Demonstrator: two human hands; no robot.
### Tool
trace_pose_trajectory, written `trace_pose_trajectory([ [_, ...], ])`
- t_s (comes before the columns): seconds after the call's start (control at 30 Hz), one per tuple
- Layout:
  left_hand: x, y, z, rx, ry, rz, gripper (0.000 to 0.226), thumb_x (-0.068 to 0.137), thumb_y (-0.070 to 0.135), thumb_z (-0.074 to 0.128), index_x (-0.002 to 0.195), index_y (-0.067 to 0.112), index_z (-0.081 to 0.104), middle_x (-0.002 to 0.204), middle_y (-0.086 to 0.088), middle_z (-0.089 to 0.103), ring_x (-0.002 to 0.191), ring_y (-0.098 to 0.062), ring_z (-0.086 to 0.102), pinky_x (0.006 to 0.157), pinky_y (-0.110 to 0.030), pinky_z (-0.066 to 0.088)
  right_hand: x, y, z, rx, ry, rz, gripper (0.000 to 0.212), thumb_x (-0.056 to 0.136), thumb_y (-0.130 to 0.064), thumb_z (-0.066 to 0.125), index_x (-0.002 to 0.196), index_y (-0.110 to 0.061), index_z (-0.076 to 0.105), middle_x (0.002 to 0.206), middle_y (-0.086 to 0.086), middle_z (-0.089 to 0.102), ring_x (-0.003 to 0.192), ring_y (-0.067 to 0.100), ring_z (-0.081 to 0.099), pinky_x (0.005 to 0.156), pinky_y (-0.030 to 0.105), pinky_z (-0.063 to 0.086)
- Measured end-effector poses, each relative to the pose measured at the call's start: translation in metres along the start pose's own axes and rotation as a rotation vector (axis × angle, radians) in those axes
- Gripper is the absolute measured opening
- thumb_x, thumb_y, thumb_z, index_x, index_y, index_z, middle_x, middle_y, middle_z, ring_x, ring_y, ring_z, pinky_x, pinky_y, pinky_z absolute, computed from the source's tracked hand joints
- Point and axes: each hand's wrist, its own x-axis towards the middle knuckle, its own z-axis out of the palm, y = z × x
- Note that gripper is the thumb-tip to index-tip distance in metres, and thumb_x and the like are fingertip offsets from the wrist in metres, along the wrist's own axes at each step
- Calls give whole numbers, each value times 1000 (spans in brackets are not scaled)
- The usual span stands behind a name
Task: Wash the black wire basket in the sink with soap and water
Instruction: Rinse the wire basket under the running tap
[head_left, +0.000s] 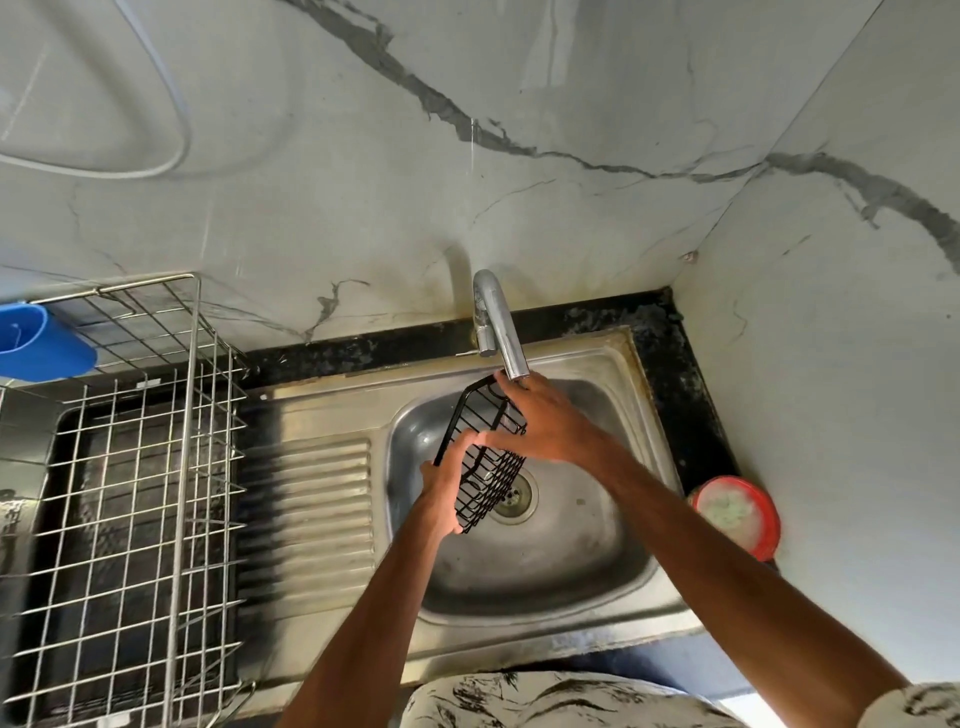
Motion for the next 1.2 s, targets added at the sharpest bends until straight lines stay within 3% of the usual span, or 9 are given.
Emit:
trace_pose_trajectory([
  [0.2,-2,9,-2,33,-9,-14,145,48,89,76,164,29,13,170,-15,13,150,-51,23,109,-80,25,-7,-13,7,96,-15,-126,89,99,-67,36,161,-17,-5,169,2,-12,155,21,-10,125,53,-4],
  [0.33,-5,17,-6,-12,-62,-50,114,69,71,79,159,27,26,169,-16,12,150,-52,21,110,-81,26,1,-18,32,-70,59,-327,84,102,-63,25,160,-15,-12,167,2,-19,154,13,-18,124,40,-10],
  [0.4,-4,19,-9,-39,-86,-74,107,73,69,78,156,21,31,162,-21,28,147,-51,29,111,-78,28,2,-12,27,-86,104,-307,77,105,-58,22,160,-16,-10,168,4,-13,155,15,-11,125,41,-6],
  [0.53,3,18,-14,-16,-100,-112,133,38,72,90,152,30,37,159,-20,30,140,-51,35,100,-80,35,12,18,12,62,76,-79,77,100,-67,24,161,-22,10,168,8,13,155,24,13,125,53,7],
  [0.77,-2,19,-12,-63,-125,-136,139,38,74,89,153,21,35,158,-25,32,142,-53,34,106,-77,35,9,-17,13,66,14,-120,81,101,-66,17,161,-17,-5,169,11,-5,155,26,-10,123,55,-8],
  [0.87,-16,22,-10,11,-152,-100,121,58,74,83,154,18,33,159,-25,31,145,-52,32,109,-78,31,11,-30,10,41,28,-144,78,104,-60,17,160,-10,-2,169,13,2,156,26,1,123,53,-5],
  [1.0,-23,21,-10,96,-134,-65,82,68,50,84,137,28,44,166,-17,15,147,-52,23,107,-79,32,24,-19,-7,235,21,36,77,105,-60,14,152,-2,33,136,23,55,138,35,44,119,54,25],
  [1.07,-25,20,-11,116,-139,-43,80,68,48,85,135,30,46,167,-14,12,149,-51,20,106,-80,33,35,0,-13,351,42,91,67,105,-59,20,151,-12,37,141,18,51,133,32,48,111,58,39],
  [1.2,-32,19,-10,105,-137,-29,53,73,46,83,112,33,49,168,-15,12,150,-50,18,106,-81,31,53,30,-8,352,-87,225,57,109,-42,20,161,-20,14,168,6,15,155,29,13,124,55,14],
])
